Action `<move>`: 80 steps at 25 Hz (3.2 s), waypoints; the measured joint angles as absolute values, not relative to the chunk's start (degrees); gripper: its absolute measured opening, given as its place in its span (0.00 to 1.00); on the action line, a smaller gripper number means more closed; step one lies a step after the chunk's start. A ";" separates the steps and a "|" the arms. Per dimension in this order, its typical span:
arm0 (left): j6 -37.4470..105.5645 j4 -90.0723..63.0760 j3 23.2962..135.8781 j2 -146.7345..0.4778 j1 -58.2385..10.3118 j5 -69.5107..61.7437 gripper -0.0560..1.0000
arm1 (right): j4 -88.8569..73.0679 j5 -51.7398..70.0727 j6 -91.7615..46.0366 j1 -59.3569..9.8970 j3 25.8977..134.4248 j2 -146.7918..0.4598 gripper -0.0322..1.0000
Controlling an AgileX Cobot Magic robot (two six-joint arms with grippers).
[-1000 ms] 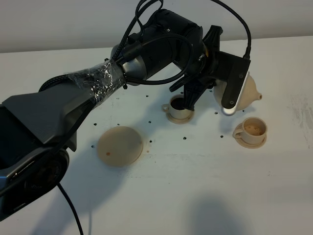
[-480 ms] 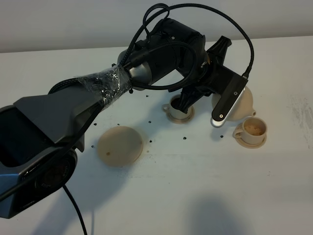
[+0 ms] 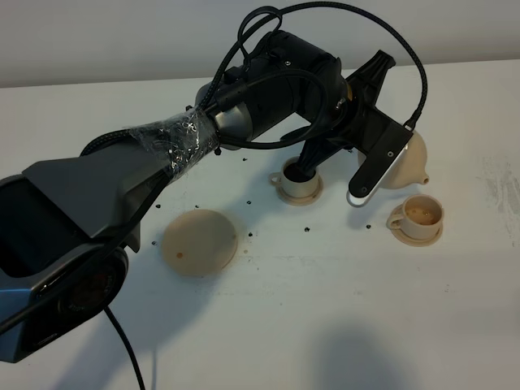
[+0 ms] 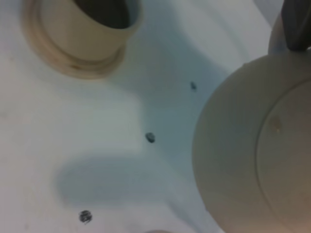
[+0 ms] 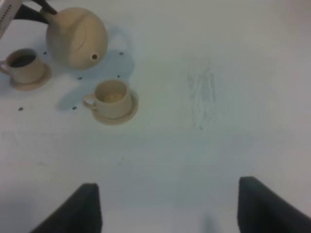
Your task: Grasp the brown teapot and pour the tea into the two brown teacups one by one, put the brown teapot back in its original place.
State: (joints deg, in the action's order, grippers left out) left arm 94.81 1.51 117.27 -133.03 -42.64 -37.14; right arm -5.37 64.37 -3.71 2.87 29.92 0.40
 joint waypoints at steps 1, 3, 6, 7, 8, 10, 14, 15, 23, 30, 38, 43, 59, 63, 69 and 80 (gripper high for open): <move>95.20 1.51 117.27 -133.07 -42.70 -36.88 0.14 | -5.37 64.37 -3.71 2.87 29.92 0.40 0.59; 96.06 1.63 117.27 -133.37 -42.89 -36.75 0.14 | -5.37 64.37 -3.71 2.87 29.92 0.40 0.59; 97.86 1.65 117.31 -134.04 -43.19 -35.36 0.14 | -5.37 64.37 -3.71 2.87 29.92 0.40 0.59; 98.82 1.65 117.31 -134.14 -43.25 -34.97 0.14 | -5.37 64.37 -3.71 2.87 29.92 0.40 0.59; 99.79 1.71 117.31 -134.14 -43.30 -34.71 0.14 | -5.37 64.37 -3.71 2.87 29.92 0.40 0.59; 101.04 1.73 117.31 -134.14 -43.55 -33.86 0.14 | -5.37 64.37 -3.71 2.87 29.92 0.40 0.59; 103.54 1.73 117.31 -134.25 -43.94 -31.93 0.14 | -5.37 64.37 -3.71 2.87 29.92 0.40 0.59; 104.04 1.73 117.31 -134.36 -43.97 -31.56 0.14 | -5.37 64.37 -3.71 2.87 29.92 0.40 0.59; 107.07 4.78 117.14 -134.67 -44.41 -30.27 0.14 | -5.37 64.37 -3.71 2.87 29.92 0.40 0.59; 110.62 5.62 117.14 -134.67 -44.41 -29.32 0.14 | -5.37 64.37 -3.71 2.87 29.92 0.40 0.59; 114.12 5.62 117.14 -134.67 -44.41 -28.73 0.14 | -5.37 64.37 -3.71 2.87 29.92 0.40 0.59; 114.72 5.67 117.14 -134.67 -44.73 -28.66 0.14 | -5.37 64.37 -3.71 2.87 29.92 0.40 0.59; 118.18 7.10 115.56 -134.73 -45.81 -24.76 0.14 | -5.37 64.37 -3.71 2.87 29.92 0.40 0.59; 118.18 8.21 115.45 -134.73 -45.87 -23.69 0.14 | -5.37 64.37 -3.71 2.87 29.92 0.40 0.59; 118.18 9.90 115.27 -134.73 -46.04 -22.56 0.14 | -5.37 64.37 -3.71 2.87 29.92 0.40 0.59; 118.24 11.28 115.27 -134.73 -47.15 -21.93 0.14 | -5.37 64.37 -3.71 2.87 29.92 0.40 0.59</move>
State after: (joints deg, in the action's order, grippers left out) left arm 118.24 11.28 115.27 -134.73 -47.15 -21.93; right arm -5.37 64.37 -3.71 2.87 29.92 0.40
